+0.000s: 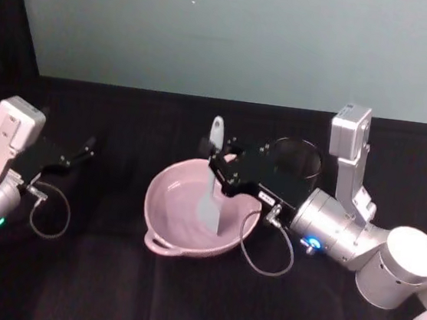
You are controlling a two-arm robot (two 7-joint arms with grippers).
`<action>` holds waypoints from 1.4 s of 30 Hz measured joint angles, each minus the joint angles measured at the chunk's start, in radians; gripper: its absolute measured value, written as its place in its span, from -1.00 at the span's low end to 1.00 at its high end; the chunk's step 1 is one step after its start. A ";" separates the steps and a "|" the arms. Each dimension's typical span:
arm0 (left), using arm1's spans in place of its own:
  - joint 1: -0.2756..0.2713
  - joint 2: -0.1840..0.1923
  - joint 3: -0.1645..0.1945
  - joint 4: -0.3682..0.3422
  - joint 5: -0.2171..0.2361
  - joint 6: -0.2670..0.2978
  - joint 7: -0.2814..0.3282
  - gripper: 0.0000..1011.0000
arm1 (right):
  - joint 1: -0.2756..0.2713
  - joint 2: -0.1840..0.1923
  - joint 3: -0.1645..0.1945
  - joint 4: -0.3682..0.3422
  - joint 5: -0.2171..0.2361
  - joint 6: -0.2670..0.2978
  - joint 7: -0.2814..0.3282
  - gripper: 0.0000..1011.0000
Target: Use the one hand to pick up the spoon and stir the clear water in the bowl.
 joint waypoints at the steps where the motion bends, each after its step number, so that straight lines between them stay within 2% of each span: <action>1: 0.000 0.000 0.000 0.000 0.000 0.000 0.000 1.00 | -0.003 0.003 -0.003 -0.006 0.003 0.003 0.003 -0.78; 6: 0.000 0.000 0.000 0.000 0.000 0.000 0.000 1.00 | -0.015 0.012 -0.025 -0.029 0.018 0.014 0.012 -0.78; 11: 0.000 0.000 0.000 0.000 0.000 0.000 0.000 1.00 | -0.004 -0.002 -0.044 -0.017 0.018 0.011 0.010 -0.78; 17: 0.000 0.000 0.000 0.000 0.000 0.000 0.000 1.00 | 0.030 -0.040 -0.065 0.032 -0.004 -0.010 -0.016 -0.78; 23: 0.000 0.000 0.000 0.000 0.000 0.000 0.000 1.00 | 0.073 -0.105 -0.072 0.117 -0.060 -0.050 -0.078 -0.77; 25: 0.000 0.000 0.000 0.000 0.000 0.000 0.000 1.00 | 0.090 -0.129 -0.070 0.153 -0.079 -0.064 -0.097 -0.77; 32: 0.000 0.000 0.000 0.000 0.000 0.000 0.000 1.00 | 0.131 -0.174 -0.051 0.238 -0.120 -0.101 -0.138 -0.77; 37: 0.000 0.000 0.000 0.000 0.000 0.000 0.000 1.00 | 0.153 -0.189 -0.033 0.280 -0.139 -0.113 -0.156 -0.78; 42: 0.000 0.000 0.000 0.000 0.000 0.000 0.000 1.00 | 0.164 -0.184 -0.013 0.300 -0.158 -0.112 -0.168 -0.77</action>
